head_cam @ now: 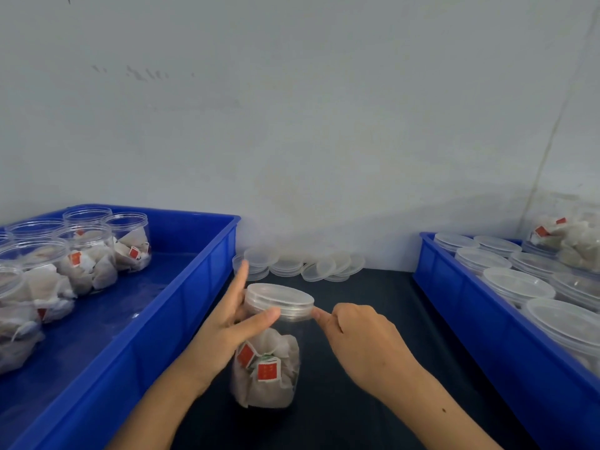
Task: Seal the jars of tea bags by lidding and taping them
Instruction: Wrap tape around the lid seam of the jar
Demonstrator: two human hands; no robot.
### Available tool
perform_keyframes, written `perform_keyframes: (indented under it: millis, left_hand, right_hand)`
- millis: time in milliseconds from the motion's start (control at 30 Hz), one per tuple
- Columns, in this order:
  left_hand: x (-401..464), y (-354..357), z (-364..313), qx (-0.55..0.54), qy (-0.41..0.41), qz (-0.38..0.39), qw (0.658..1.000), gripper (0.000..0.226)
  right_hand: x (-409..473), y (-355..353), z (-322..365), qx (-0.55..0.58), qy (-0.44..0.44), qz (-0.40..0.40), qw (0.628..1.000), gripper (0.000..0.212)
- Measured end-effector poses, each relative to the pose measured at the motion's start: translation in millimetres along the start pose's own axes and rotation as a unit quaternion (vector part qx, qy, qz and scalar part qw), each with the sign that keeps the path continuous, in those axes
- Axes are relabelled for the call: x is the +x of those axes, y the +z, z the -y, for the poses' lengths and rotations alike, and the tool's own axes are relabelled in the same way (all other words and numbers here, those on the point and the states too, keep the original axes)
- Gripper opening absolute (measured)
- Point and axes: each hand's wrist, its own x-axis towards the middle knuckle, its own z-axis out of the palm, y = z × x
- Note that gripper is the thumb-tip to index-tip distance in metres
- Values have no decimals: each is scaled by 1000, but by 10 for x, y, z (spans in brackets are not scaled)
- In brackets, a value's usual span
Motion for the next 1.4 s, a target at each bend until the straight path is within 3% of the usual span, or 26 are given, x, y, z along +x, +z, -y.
perform_keyframes:
  millis: [67,233,333,433,633,833,1000,1400]
  left_hand:
    - [2,43,-20,54,18,-10,998,113]
    - [29,292,91,128,66,-155,977,89]
    - [27,337,134,163,92,-201,961,84]
    - [21,345,118,187,88,-207,956,89]
    - [28,342,116,178,72,-232,954,80]
    - [19,333,87,230,78,-250,937,75]
    - [-45,368,46,333,130,-243,902,78]
    - [-48,339,16,381,159,-231,881,80]
  right_hand:
    - [0,17,15,5,-4,0,1000,48]
    - [16,66,18,38,2,17,999,39]
    - [32,81,-13,103,15,50,993,30]
    - [42,119,-21,187,45,61,979,29]
    - [19,161,45,212,56,25,975,30]
    - [-14,203,101,137,48,-12,989,31]
    - [17,241,68,95,71,-4,993,31]
    - [77,348,69,49,65,-24,996,22]
